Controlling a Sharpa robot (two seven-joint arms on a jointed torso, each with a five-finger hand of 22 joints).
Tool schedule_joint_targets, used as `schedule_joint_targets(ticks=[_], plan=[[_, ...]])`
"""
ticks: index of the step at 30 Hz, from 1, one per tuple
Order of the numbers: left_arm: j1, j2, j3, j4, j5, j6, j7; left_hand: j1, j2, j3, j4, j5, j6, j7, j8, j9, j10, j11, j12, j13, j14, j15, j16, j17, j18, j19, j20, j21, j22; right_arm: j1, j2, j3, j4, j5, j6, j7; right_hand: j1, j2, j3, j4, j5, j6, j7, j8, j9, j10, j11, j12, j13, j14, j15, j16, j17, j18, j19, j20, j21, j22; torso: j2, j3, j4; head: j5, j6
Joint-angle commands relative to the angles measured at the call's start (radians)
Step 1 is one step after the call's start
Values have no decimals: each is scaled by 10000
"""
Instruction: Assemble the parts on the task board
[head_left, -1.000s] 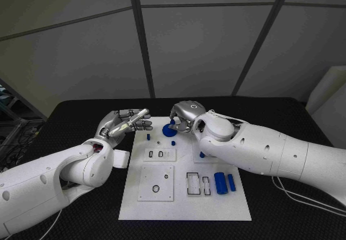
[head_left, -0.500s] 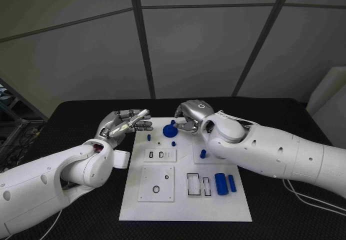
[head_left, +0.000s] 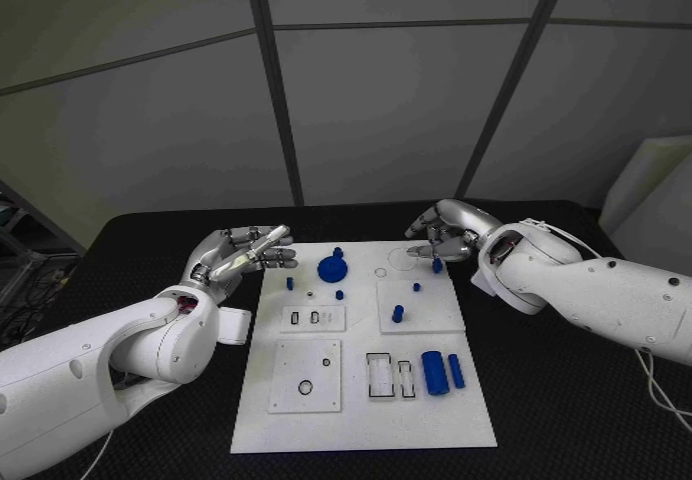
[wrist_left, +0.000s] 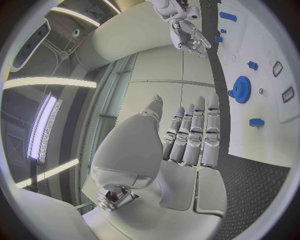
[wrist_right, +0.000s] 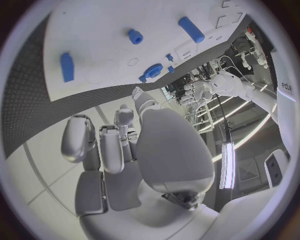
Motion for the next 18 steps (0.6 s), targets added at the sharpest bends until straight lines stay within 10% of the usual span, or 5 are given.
schedule_joint_targets(ticks=[1,18], plan=[[15,10,9,2,-59,124,105,34,79,-71,-17,-15,96,13,-56,9,131,-8,-13,16,30,63,-53,22,56,26,65,-46,-16,24,-181,11,-201,1338,707,1174,157,-21,-13,-107,59,-72,-27,-116,-23,223,-4,362,323,544,-41,81,193,66,113,6,66,96,-20,27,-44,-134,43],[6,85,8,-79,-59,139,107,41,84,-77,-23,-14,110,8,-58,10,155,-12,-11,19,36,60,-62,28,56,29,63,-46,-19,-9,-449,7,-1178,1460,1141,1857,93,-65,-387,-212,212,-562,4,-350,-117,536,43,1297,1148,679,0,370,799,-30,385,26,318,577,0,25,-41,-335,0]])
